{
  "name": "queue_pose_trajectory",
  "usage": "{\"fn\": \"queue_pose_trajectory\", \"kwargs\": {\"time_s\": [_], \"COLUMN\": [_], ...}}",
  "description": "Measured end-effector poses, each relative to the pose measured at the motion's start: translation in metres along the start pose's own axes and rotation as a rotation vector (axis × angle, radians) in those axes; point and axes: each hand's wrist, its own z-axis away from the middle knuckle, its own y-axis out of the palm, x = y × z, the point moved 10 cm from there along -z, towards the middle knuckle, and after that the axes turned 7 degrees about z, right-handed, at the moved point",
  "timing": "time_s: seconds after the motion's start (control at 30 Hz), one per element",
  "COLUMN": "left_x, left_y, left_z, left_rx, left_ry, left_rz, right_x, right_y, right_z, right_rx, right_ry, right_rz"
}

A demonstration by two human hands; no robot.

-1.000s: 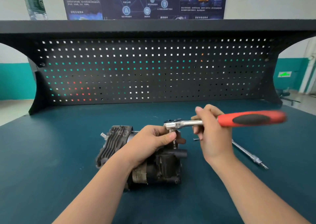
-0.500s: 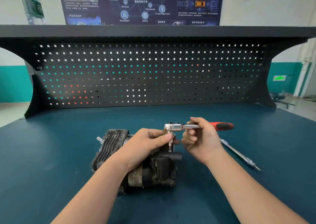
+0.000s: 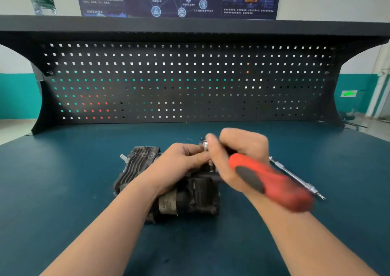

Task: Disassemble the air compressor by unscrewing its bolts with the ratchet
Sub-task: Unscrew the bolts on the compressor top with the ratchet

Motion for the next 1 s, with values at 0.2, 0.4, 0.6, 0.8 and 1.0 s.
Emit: {"fn": "queue_pose_trajectory", "kwargs": {"time_s": [0.2, 0.4, 0.6, 0.8, 1.0], "left_x": [-0.001, 0.001, -0.006, -0.01, -0.007], "left_y": [-0.001, 0.007, 0.004, 0.006, -0.008], "left_z": [-0.001, -0.002, 0.002, 0.004, 0.004], "left_rx": [0.005, 0.037, -0.02, 0.001, -0.116], "left_ry": [0.042, -0.014, -0.026, 0.058, 0.085], "left_rz": [0.05, -0.031, -0.23, -0.024, 0.028], "right_x": [-0.126, -0.126, 0.017, -0.035, -0.136], "right_y": [0.053, 0.058, 0.006, -0.003, 0.048], "right_z": [0.079, 0.077, -0.004, 0.011, 0.085], "right_rx": [-0.142, -0.168, 0.014, 0.002, -0.173], "right_ry": [1.353, 1.343, -0.07, 0.306, 1.363], "right_rz": [-1.205, -1.088, 0.152, -0.279, -1.071]}}
